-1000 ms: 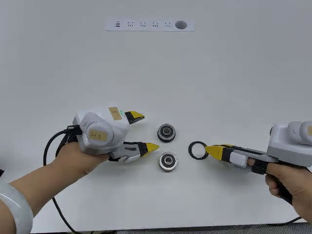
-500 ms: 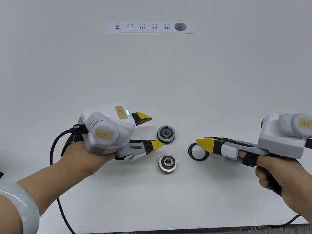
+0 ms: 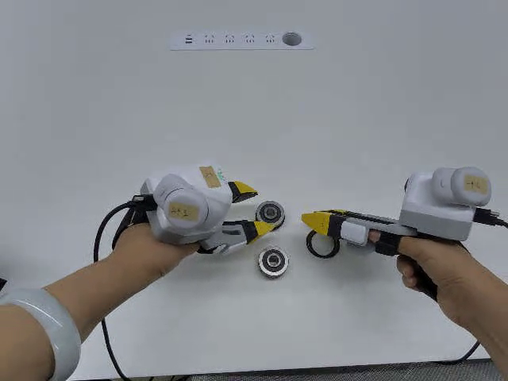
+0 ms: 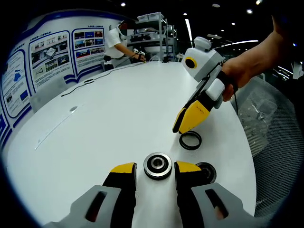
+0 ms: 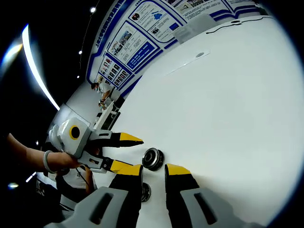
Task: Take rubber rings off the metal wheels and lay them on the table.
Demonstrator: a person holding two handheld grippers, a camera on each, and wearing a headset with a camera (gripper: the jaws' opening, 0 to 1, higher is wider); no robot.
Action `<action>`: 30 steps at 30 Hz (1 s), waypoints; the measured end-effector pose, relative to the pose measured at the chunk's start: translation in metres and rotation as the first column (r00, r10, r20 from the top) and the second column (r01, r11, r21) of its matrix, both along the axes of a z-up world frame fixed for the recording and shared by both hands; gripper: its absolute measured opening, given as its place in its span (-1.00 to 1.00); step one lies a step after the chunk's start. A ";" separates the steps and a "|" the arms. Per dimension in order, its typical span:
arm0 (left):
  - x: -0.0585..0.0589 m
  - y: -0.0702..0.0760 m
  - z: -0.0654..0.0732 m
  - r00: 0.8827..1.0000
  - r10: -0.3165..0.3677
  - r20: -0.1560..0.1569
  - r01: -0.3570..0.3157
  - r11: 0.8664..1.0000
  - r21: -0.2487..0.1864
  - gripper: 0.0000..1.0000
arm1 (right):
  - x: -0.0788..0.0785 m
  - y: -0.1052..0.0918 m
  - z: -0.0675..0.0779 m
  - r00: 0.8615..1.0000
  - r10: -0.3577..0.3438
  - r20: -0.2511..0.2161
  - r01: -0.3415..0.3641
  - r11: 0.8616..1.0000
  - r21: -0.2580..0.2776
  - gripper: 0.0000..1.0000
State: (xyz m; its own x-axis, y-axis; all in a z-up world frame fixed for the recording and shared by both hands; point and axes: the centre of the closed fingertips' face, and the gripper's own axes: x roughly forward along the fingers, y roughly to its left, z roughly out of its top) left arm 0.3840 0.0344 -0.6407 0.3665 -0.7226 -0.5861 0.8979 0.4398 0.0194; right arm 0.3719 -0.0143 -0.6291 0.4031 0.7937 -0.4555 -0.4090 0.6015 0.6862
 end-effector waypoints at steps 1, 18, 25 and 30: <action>0.000 -0.001 0.000 1.000 0.000 -0.002 0.000 1.000 0.000 -0.36 | 0.000 0.001 0.000 1.000 0.001 0.000 -0.001 1.000 0.001 -0.61; 0.000 -0.006 -0.010 1.000 -0.017 -0.017 0.017 0.999 0.039 -0.57 | 0.000 0.008 -0.001 1.000 0.009 -0.005 -0.009 1.000 0.012 -0.62; 0.000 -0.008 -0.010 1.000 -0.023 -0.018 0.024 0.999 0.038 -0.62 | 0.003 0.011 -0.003 1.000 0.012 -0.011 -0.012 1.000 0.020 -0.62; 0.000 -0.008 -0.011 0.999 -0.029 -0.021 0.030 0.999 0.042 -0.71 | 0.008 0.016 -0.006 1.000 0.022 -0.015 -0.022 0.999 0.025 -0.61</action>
